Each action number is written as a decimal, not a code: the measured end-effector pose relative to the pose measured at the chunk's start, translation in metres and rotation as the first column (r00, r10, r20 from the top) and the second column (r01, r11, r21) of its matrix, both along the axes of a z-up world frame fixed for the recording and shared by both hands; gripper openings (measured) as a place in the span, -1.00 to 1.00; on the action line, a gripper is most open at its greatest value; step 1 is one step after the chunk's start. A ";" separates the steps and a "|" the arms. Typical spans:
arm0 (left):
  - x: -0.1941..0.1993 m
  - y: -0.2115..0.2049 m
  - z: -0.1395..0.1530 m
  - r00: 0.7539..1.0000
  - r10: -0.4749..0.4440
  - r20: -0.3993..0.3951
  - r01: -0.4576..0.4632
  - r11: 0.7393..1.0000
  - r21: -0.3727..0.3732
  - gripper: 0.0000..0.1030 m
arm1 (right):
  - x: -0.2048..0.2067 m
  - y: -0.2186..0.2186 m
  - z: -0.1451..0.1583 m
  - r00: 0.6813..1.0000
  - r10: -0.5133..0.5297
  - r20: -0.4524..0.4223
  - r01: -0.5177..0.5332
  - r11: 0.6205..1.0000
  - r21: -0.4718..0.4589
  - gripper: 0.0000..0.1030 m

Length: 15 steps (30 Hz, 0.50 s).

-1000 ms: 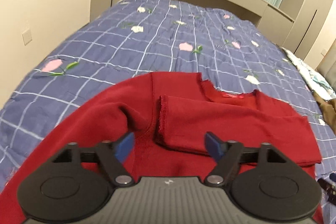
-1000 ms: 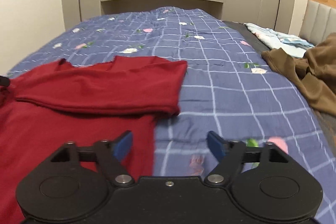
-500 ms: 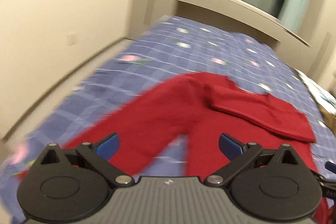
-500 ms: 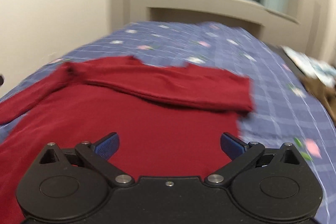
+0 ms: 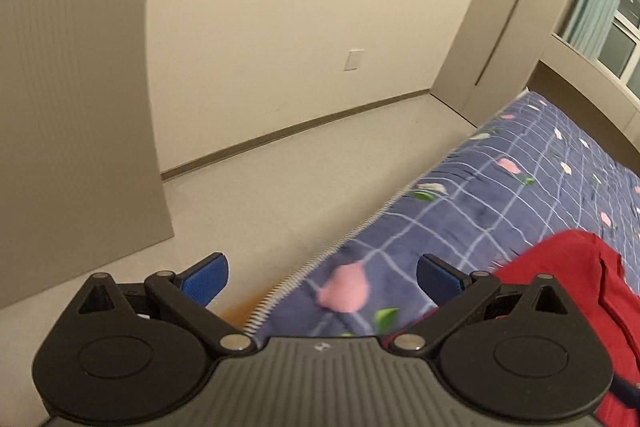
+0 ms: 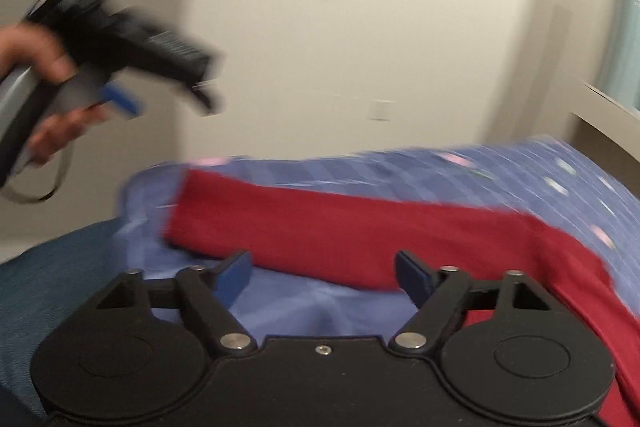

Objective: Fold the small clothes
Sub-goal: 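Move the right gripper to the other sleeve cuff and close on it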

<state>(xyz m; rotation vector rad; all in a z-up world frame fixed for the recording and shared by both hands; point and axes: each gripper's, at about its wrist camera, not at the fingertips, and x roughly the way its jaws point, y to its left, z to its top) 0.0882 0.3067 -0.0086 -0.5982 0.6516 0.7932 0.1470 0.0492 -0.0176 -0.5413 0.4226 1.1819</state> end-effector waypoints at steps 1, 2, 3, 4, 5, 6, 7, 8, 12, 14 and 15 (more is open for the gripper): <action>-0.004 0.004 -0.002 1.000 0.006 0.005 -0.006 1.000 -0.007 0.99 | -0.009 0.011 -0.002 0.998 0.064 0.017 -0.064 0.998 -0.028 0.41; -0.008 0.007 -0.003 1.000 0.011 0.009 -0.011 1.000 -0.015 0.99 | -0.017 0.018 -0.004 0.993 0.114 0.037 -0.112 0.992 -0.055 0.34; -0.010 0.010 -0.005 1.000 0.015 0.012 -0.015 1.000 -0.021 0.99 | -0.025 0.026 -0.007 0.986 0.159 0.057 -0.154 0.985 -0.083 0.27; -0.014 0.013 -0.006 1.000 0.020 0.013 -0.019 0.999 -0.027 0.99 | -0.032 0.031 -0.009 0.979 0.191 0.073 -0.183 0.977 -0.110 0.26; -0.016 0.012 -0.009 1.000 0.027 0.012 -0.026 0.999 -0.032 0.99 | -0.036 0.035 -0.012 0.973 0.214 0.089 -0.201 0.971 -0.133 0.26; -0.019 0.014 -0.011 0.999 0.031 0.013 -0.030 0.999 -0.037 0.99 | -0.042 0.037 -0.015 0.968 0.230 0.105 -0.213 0.966 -0.148 0.25; -0.022 0.016 -0.013 0.999 0.035 0.016 -0.034 0.998 -0.043 0.99 | -0.042 0.041 -0.018 0.962 0.243 0.123 -0.222 0.962 -0.161 0.22; -0.025 0.018 -0.015 0.999 0.041 0.018 -0.040 0.998 -0.049 0.99 | -0.045 0.044 -0.020 0.959 0.251 0.133 -0.227 0.959 -0.169 0.12; -0.034 0.023 -0.018 0.997 0.067 0.037 -0.064 0.995 -0.072 0.99 | -0.048 0.060 -0.020 0.950 0.286 0.123 -0.261 0.947 -0.187 -0.92; -0.039 0.026 -0.017 0.995 0.084 0.059 -0.080 0.994 -0.078 0.99 | -0.041 0.068 -0.015 0.958 0.271 0.096 -0.253 0.953 -0.170 -0.91; -0.042 0.028 -0.016 0.993 0.096 0.070 -0.091 0.993 -0.077 0.99 | -0.034 0.069 -0.009 0.964 0.260 0.064 -0.249 0.957 -0.148 -0.92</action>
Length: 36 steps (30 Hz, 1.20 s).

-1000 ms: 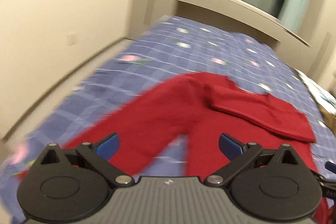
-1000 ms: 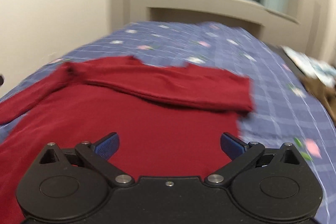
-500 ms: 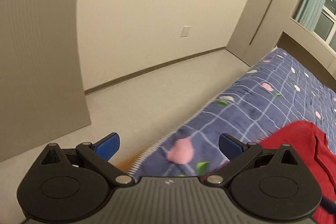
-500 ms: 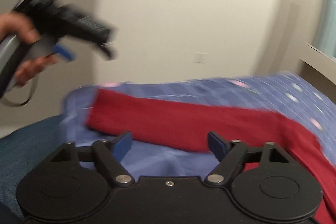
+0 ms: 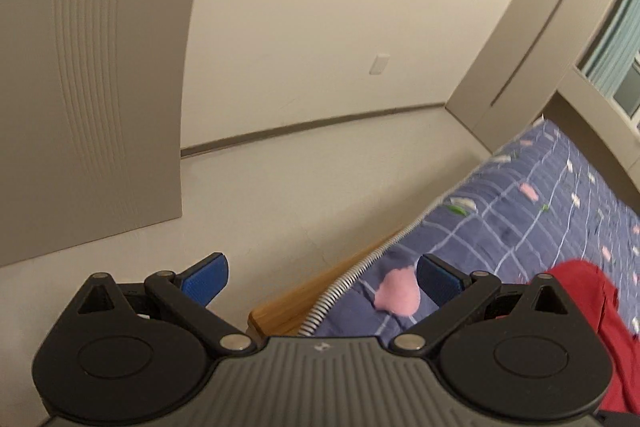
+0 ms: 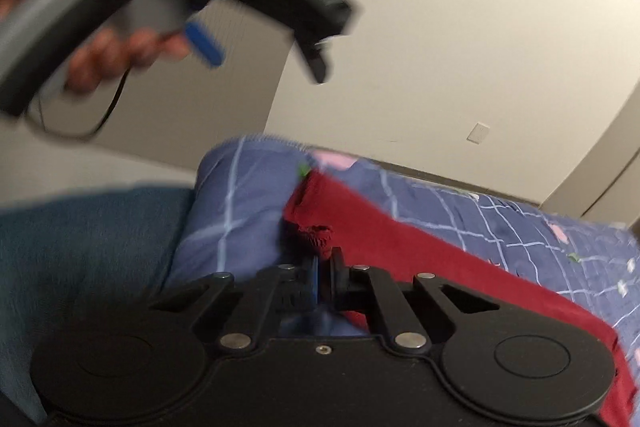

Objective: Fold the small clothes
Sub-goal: 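Move the right gripper to the other sleeve cuff and close on it, then lift the second sleeve with the right gripper, lay it across the body, release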

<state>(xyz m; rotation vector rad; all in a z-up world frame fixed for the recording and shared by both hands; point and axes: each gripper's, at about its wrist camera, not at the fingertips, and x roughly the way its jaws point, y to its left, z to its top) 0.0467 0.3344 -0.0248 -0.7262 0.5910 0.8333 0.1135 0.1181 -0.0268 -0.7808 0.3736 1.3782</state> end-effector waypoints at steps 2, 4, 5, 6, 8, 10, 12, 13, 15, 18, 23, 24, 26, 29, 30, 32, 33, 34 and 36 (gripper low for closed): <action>-0.004 0.004 0.001 0.999 0.033 0.017 -0.034 0.999 0.006 0.99 | 0.018 0.005 0.016 0.997 -0.045 -0.065 0.048 0.998 0.039 -0.92; -0.007 0.009 0.001 0.998 0.064 0.018 -0.064 0.998 0.007 0.99 | 0.044 0.000 0.043 0.987 -0.103 -0.125 0.114 0.990 0.087 -0.92; -0.006 0.012 0.000 0.997 0.075 0.014 -0.075 0.997 0.003 0.99 | 0.058 -0.003 0.057 0.979 -0.130 -0.154 0.148 0.983 0.113 -0.92; -0.005 0.014 -0.001 0.997 0.083 0.008 -0.083 0.997 -0.002 0.99 | 0.076 -0.007 0.074 0.970 -0.161 -0.183 0.188 0.972 0.143 -0.92; 0.000 0.016 -0.004 0.996 0.087 0.001 -0.087 0.996 -0.014 0.99 | 0.106 -0.013 0.103 0.951 -0.212 -0.226 0.256 0.947 0.191 -0.92; 0.007 0.013 -0.006 0.997 0.075 0.006 -0.075 0.997 -0.023 0.99 | 0.142 -0.019 0.134 0.917 -0.266 -0.298 0.339 0.913 0.228 -0.92; 0.016 0.006 -0.006 0.999 0.044 0.015 -0.043 0.999 -0.025 0.99 | 0.172 -0.023 0.162 0.885 -0.304 -0.352 0.404 0.878 0.258 -0.92; 0.022 0.002 -0.006 1.000 0.022 0.019 -0.022 0.999 -0.025 0.99 | 0.186 -0.025 0.176 0.871 -0.321 -0.371 0.432 0.860 0.270 -0.92; 0.035 -0.008 -0.007 0.999 -0.023 0.027 0.023 0.999 -0.026 0.99 | 0.212 -0.027 0.202 0.843 -0.351 -0.408 0.485 0.824 0.294 -0.92; 0.060 -0.025 -0.006 0.993 -0.104 0.051 0.105 0.994 -0.025 0.99 | 0.238 -0.028 0.236 0.826 -0.381 -0.415 0.530 0.775 0.343 -0.92; 0.112 -0.057 0.005 0.955 -0.264 0.135 0.265 0.964 0.007 0.99 | 0.268 -0.033 0.273 0.817 -0.386 -0.428 0.553 0.735 0.392 -0.92; 0.121 -0.063 0.008 0.946 -0.290 0.146 0.291 0.957 0.016 0.99 | 0.273 -0.033 0.277 0.819 -0.388 -0.424 0.553 0.733 0.396 -0.92; 0.139 -0.073 0.013 0.929 -0.327 0.172 0.326 0.945 0.038 0.99 | 0.281 -0.032 0.283 0.820 -0.388 -0.421 0.552 0.731 0.400 -0.92; 0.168 -0.085 0.016 0.916 -0.357 0.184 0.353 0.934 0.054 0.99 | 0.293 -0.031 0.287 0.818 -0.385 -0.428 0.554 0.729 0.403 -0.92; 0.178 -0.088 0.016 0.908 -0.377 0.181 0.372 0.926 0.058 0.99 | 0.297 -0.029 0.288 0.818 -0.385 -0.428 0.554 0.726 0.406 -0.92; 0.203 -0.099 0.015 0.878 -0.452 0.158 0.447 0.892 0.066 0.99 | 0.302 -0.030 0.288 0.816 -0.382 -0.433 0.556 0.723 0.410 -0.92; 0.212 -0.103 0.015 0.863 -0.479 0.158 0.473 0.878 0.076 0.99 | 0.304 -0.029 0.288 0.815 -0.382 -0.436 0.557 0.722 0.410 -0.92; 0.218 -0.110 0.015 0.848 -0.503 0.166 0.494 0.864 0.095 0.99 | 0.306 -0.029 0.286 0.814 -0.383 -0.437 0.559 0.721 0.409 -0.92; 0.230 -0.119 0.017 0.830 -0.528 0.180 0.512 0.849 0.129 0.99 | 0.311 -0.031 0.282 0.809 -0.385 -0.444 0.564 0.720 0.404 -0.92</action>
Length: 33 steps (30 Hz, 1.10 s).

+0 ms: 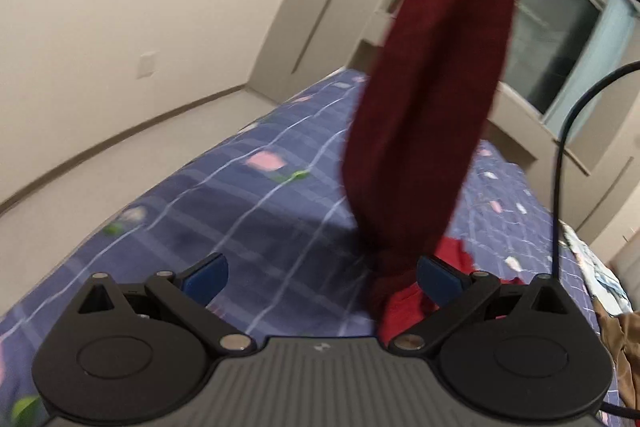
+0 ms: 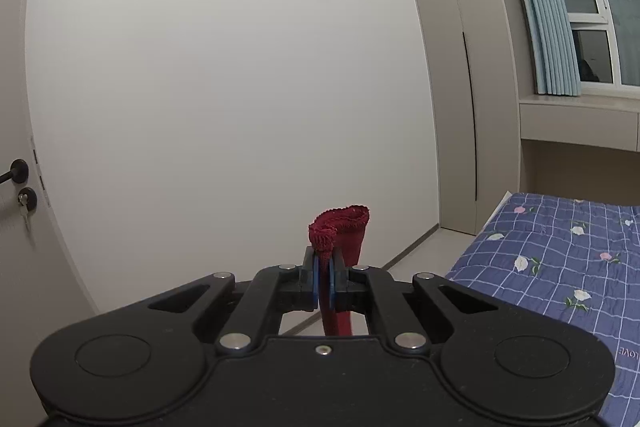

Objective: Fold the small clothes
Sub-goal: 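Lift the second sleeve with the right gripper, lay it across the body, release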

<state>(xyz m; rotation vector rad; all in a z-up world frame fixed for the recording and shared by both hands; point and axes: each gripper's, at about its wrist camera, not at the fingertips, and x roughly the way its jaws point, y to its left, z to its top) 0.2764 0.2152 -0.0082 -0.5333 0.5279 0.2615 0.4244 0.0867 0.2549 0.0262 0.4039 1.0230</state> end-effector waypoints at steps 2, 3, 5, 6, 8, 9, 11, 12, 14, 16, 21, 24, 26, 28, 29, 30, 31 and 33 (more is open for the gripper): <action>0.014 -0.006 0.003 1.000 -0.011 0.020 0.011 1.000 0.002 0.99 | 0.004 -0.003 -0.005 1.000 -0.002 -0.008 0.002 1.000 -0.001 -0.92; 0.019 -0.007 0.004 0.999 -0.017 0.033 0.017 1.000 -0.006 0.99 | 0.005 -0.004 -0.007 1.000 -0.002 -0.010 0.002 1.000 -0.003 -0.92; 0.028 -0.013 0.009 0.996 -0.039 0.076 0.040 0.999 -0.013 0.99 | 0.010 -0.006 -0.011 1.000 -0.001 -0.014 0.001 1.000 -0.003 -0.92; 0.031 -0.015 0.012 0.995 -0.053 0.089 0.054 0.999 -0.004 0.99 | 0.011 -0.007 -0.012 1.000 -0.001 -0.018 0.001 1.000 -0.001 -0.92; 0.042 -0.026 0.014 0.993 -0.081 0.087 0.078 0.996 0.040 0.99 | 0.015 -0.009 -0.012 1.000 0.003 -0.022 -0.003 1.000 0.009 -0.92; 0.048 -0.031 0.013 0.994 -0.085 0.073 0.080 0.995 0.065 0.97 | 0.017 -0.009 -0.010 1.000 0.005 -0.020 -0.004 1.000 0.014 -0.92; 0.056 -0.041 0.009 0.997 -0.074 0.028 0.070 0.991 0.113 0.70 | 0.013 -0.015 -0.004 1.000 0.008 -0.010 -0.007 1.000 0.029 -0.92; 0.060 -0.045 0.007 0.997 -0.071 0.007 0.069 0.989 0.131 0.40 | 0.013 -0.017 -0.001 1.000 0.009 -0.008 -0.009 0.999 0.037 -0.92; 0.069 -0.047 0.003 0.997 -0.080 -0.018 0.082 0.987 0.141 -0.20 | 0.013 -0.024 0.004 1.000 0.001 0.012 -0.002 0.999 0.042 -0.92; 0.074 -0.045 0.002 0.998 -0.066 -0.024 0.068 0.987 0.144 -0.83 | 0.013 -0.035 0.007 0.999 -0.022 0.040 0.020 0.999 0.048 -0.92; 0.077 -0.054 0.014 1.000 -0.029 -0.001 0.028 0.948 0.317 -0.85 | 0.021 -0.100 -0.002 0.986 -0.153 0.070 0.144 0.982 0.122 -0.92; 0.081 -0.071 0.014 0.997 -0.069 -0.021 0.071 0.893 0.445 -0.85 | 0.024 -0.158 -0.034 0.966 -0.258 0.031 0.250 0.956 0.154 -0.92; 0.077 -0.088 0.012 0.994 -0.099 -0.046 0.109 0.846 0.522 -0.85 | 0.020 -0.199 -0.066 0.941 -0.337 -0.019 0.335 0.930 0.148 -0.92; 0.071 -0.110 0.007 0.988 -0.132 -0.078 0.152 0.781 0.606 -0.85 | 0.013 -0.238 -0.103 0.909 -0.409 -0.078 0.416 0.901 0.123 -0.92; 0.068 -0.123 0.004 0.984 -0.149 -0.096 0.175 0.746 0.643 -0.85 | 0.011 -0.254 -0.123 0.891 -0.441 -0.109 0.451 0.886 0.105 -0.92; 0.066 -0.133 -0.001 0.979 -0.168 -0.115 0.201 0.712 0.673 -0.85 | 0.007 -0.270 -0.142 0.870 -0.472 -0.142 0.486 0.870 0.082 -0.92; 0.066 -0.141 -0.005 0.973 -0.189 -0.135 0.229 0.687 0.690 -0.85 | 0.003 -0.285 -0.163 0.845 -0.504 -0.177 0.520 0.853 0.052 -0.92; 0.063 -0.156 -0.015 0.952 -0.242 -0.187 0.301 0.641 0.706 -0.85 | -0.005 -0.308 -0.203 0.800 -0.551 -0.238 0.564 0.826 -0.016 -0.92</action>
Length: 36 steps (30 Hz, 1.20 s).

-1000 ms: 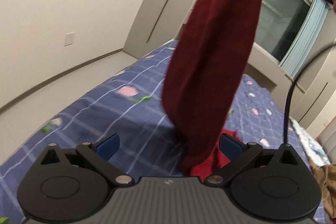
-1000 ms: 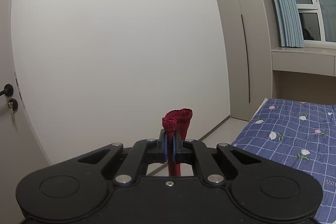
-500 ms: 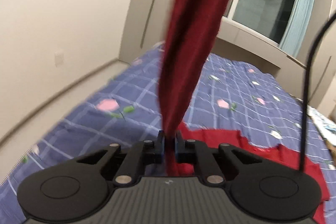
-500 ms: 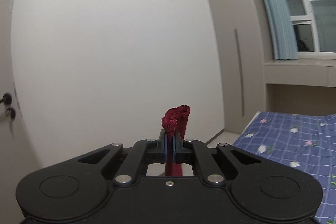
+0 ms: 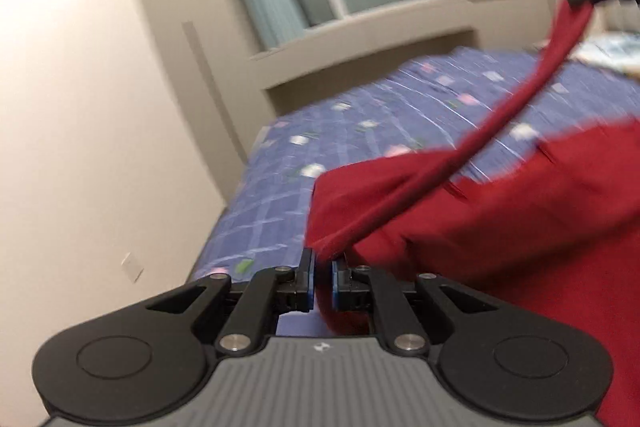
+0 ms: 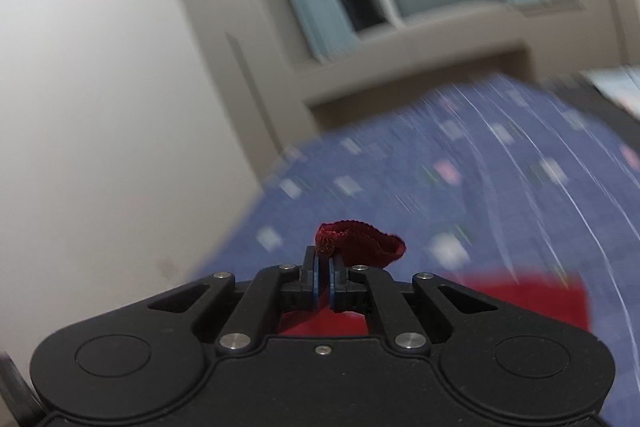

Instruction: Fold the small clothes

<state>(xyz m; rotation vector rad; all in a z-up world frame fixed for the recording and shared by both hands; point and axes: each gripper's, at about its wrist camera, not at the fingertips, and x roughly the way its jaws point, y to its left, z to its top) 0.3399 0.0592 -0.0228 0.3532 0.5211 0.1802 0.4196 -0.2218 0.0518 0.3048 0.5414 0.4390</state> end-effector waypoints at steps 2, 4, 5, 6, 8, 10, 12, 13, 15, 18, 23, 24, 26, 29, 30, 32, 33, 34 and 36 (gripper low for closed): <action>-0.002 -0.009 -0.007 0.998 -0.053 -0.046 0.052 0.999 -0.011 -0.75 | -0.007 -0.010 -0.033 0.998 -0.034 -0.062 0.032 0.999 -0.039 -0.92; -0.002 -0.010 -0.011 0.991 -0.104 -0.082 0.098 0.992 -0.076 -0.52 | -0.019 -0.015 -0.060 0.993 -0.045 -0.109 0.036 0.996 -0.080 -0.92; -0.002 -0.007 -0.013 0.988 -0.118 -0.099 0.106 0.987 -0.118 -0.35 | -0.021 -0.017 -0.071 0.991 -0.048 -0.126 0.036 0.995 -0.096 -0.92; -0.004 -0.004 -0.014 0.986 -0.127 -0.112 0.108 0.980 -0.166 0.06 | -0.027 -0.017 -0.079 0.989 -0.052 -0.137 0.037 0.993 -0.110 -0.92; -0.009 0.009 -0.011 0.983 -0.134 -0.122 0.101 0.964 -0.246 0.32 | -0.030 -0.018 -0.090 0.988 -0.051 -0.145 0.033 0.992 -0.124 -0.92; -0.009 0.026 -0.011 0.980 -0.144 -0.138 0.091 0.939 -0.331 0.36 | -0.041 -0.022 -0.090 0.988 -0.050 -0.143 0.031 0.990 -0.134 -0.91; -0.015 0.051 -0.009 0.980 -0.137 -0.145 0.066 0.907 -0.415 0.51 | -0.041 -0.024 -0.095 0.988 -0.034 -0.153 0.013 0.991 -0.134 -0.83; -0.016 0.061 -0.009 0.982 -0.125 -0.144 0.046 0.888 -0.457 0.60 | -0.044 -0.028 -0.093 0.987 -0.019 -0.162 -0.003 0.991 -0.134 -0.77; -0.014 0.085 -0.008 0.986 -0.089 -0.142 -0.001 0.846 -0.533 0.66 | -0.050 -0.031 -0.095 0.985 -0.009 -0.175 -0.014 0.991 -0.132 -0.56; 0.006 0.114 -0.011 0.988 -0.023 -0.153 -0.077 0.788 -0.610 0.71 | -0.054 -0.043 -0.098 0.982 -0.017 -0.186 0.002 0.997 -0.080 -0.25; 0.054 0.150 -0.017 0.987 0.034 -0.159 -0.135 0.714 -0.686 0.72 | -0.043 -0.056 -0.099 0.976 -0.057 -0.208 0.052 0.998 -0.028 -0.19; 0.066 0.153 -0.020 0.987 0.032 -0.160 -0.136 0.702 -0.700 0.72 | -0.040 -0.056 -0.099 0.976 -0.058 -0.208 0.052 0.998 -0.032 -0.19; 0.089 0.158 -0.025 0.984 0.009 -0.178 -0.138 0.671 -0.728 0.72 | -0.032 -0.052 -0.100 0.975 -0.052 -0.217 0.043 0.998 -0.047 -0.22; 0.123 0.159 -0.036 0.973 -0.032 -0.227 -0.152 0.651 -0.744 0.71 | -0.021 -0.044 -0.107 0.967 -0.058 -0.246 0.044 0.997 -0.060 -0.29; 0.130 0.158 -0.040 0.972 -0.031 -0.235 -0.160 0.647 -0.745 0.63 | -0.019 -0.042 -0.109 0.967 -0.059 -0.249 0.044 0.997 -0.064 -0.48; 0.141 0.159 -0.048 0.966 -0.041 -0.257 -0.175 0.629 -0.757 0.26 | -0.019 -0.038 -0.109 0.967 -0.053 -0.249 0.034 0.996 -0.082 -0.76; 0.145 0.159 -0.052 0.962 -0.048 -0.269 -0.183 0.617 -0.766 -0.12 | -0.020 -0.036 -0.109 0.966 -0.048 -0.254 0.025 0.995 -0.092 -0.77; 0.147 0.159 -0.055 0.958 -0.050 -0.284 -0.197 0.605 -0.771 -0.48 | -0.022 -0.034 -0.108 0.967 -0.039 -0.252 0.014 0.995 -0.100 -0.79; 0.147 0.157 -0.058 0.953 -0.051 -0.298 -0.209 0.603 -0.770 -0.80 | -0.027 -0.031 -0.106 0.970 -0.027 -0.240 -0.002 0.993 -0.122 -0.82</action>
